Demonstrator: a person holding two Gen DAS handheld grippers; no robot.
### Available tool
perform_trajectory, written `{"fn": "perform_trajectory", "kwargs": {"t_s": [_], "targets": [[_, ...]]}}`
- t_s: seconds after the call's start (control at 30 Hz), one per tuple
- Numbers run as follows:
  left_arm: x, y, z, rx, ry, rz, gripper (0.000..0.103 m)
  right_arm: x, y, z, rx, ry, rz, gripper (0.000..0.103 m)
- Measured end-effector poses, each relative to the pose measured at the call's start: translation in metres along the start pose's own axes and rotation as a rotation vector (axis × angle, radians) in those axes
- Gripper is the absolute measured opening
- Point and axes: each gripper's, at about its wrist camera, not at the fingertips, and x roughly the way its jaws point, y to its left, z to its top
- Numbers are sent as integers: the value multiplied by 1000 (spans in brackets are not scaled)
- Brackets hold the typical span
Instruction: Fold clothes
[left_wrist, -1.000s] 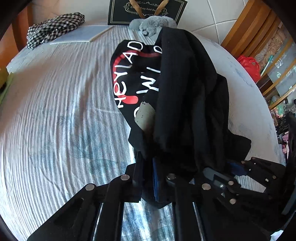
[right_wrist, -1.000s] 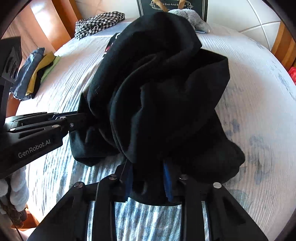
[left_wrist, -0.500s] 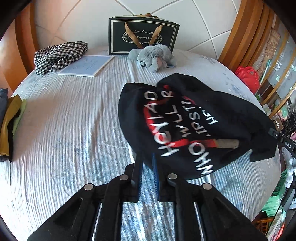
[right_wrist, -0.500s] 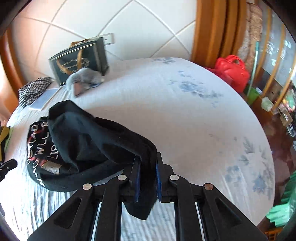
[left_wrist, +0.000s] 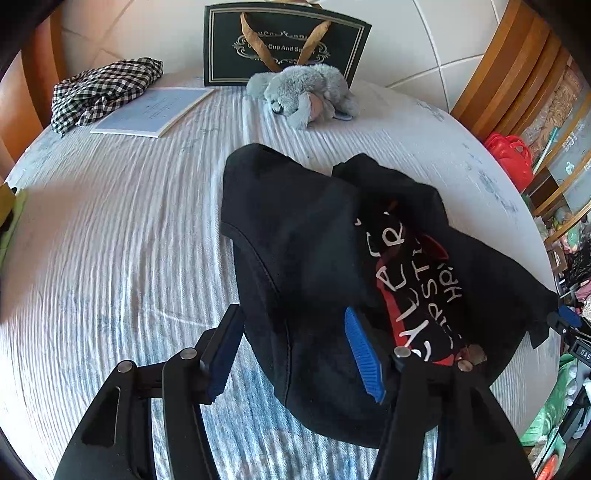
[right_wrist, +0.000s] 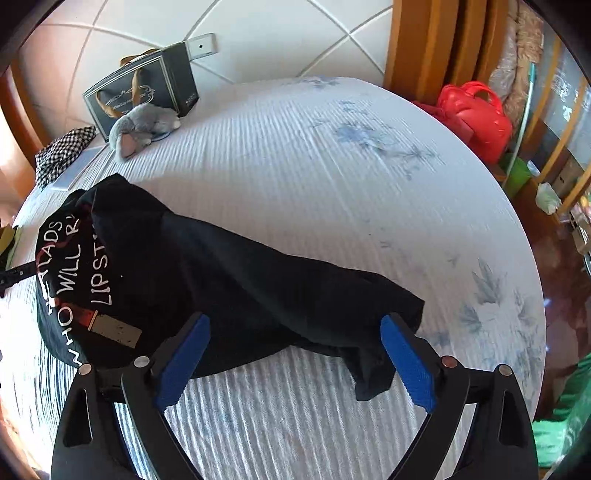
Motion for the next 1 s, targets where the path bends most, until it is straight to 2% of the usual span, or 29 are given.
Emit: {"fn": "perform_trajectory", "kwargs": {"t_s": [0.13, 0.23, 0.27, 0.3, 0.33, 0.37, 0.43, 0.5, 0.53, 0.57, 0.63, 0.73, 0.8, 0.87, 0.97, 1.0], "targets": [[24, 2, 4, -33, 52, -21, 58, 8, 19, 7, -82, -36, 22, 102], [37, 4, 3, -76, 88, -4, 57, 31, 29, 20, -133, -18, 15, 102], [39, 6, 2, -103, 94, 3, 48, 42, 31, 24, -135, 2, 23, 102], [40, 8, 2, -130, 100, 10, 25, 51, 32, 26, -131, 30, 32, 102], [41, 10, 1, -157, 106, 16, 12, 61, 33, 29, -128, 58, 42, 100], [39, 9, 2, -156, 101, 24, 3, 71, 35, 32, -125, 85, 51, 78], [32, 6, 5, -136, 81, 42, 3, 78, 36, 34, -110, 105, 42, 27], [15, 2, 10, -94, 34, 66, 2, 76, 35, 37, -92, 102, 37, 23], [1, 4, 14, -93, -1, 67, 2, 72, 32, 38, -80, 88, 36, 14], [-14, 6, 18, -93, -37, 69, 2, 58, 27, 42, -59, 44, 30, 11], [-46, 15, 26, -98, -97, 54, 2, 28, 12, 46, -7, -42, 4, 9], [-75, 24, 26, -78, -119, 41, 2, -16, -20, 48, 83, -143, -55, 9], [-77, 27, 10, -70, -88, 49, 2, -31, -41, 39, 115, -129, -78, 9], [-79, 30, -5, -62, -57, 56, 2, -37, -50, 25, 121, -102, -43, 9], [-65, 46, -34, -96, 21, 69, 2, -35, -40, 13, 85, -73, 18, 11], [-60, 51, -44, -107, 47, 74, 2, -33, -32, 14, 77, -70, 64, 11]]}}
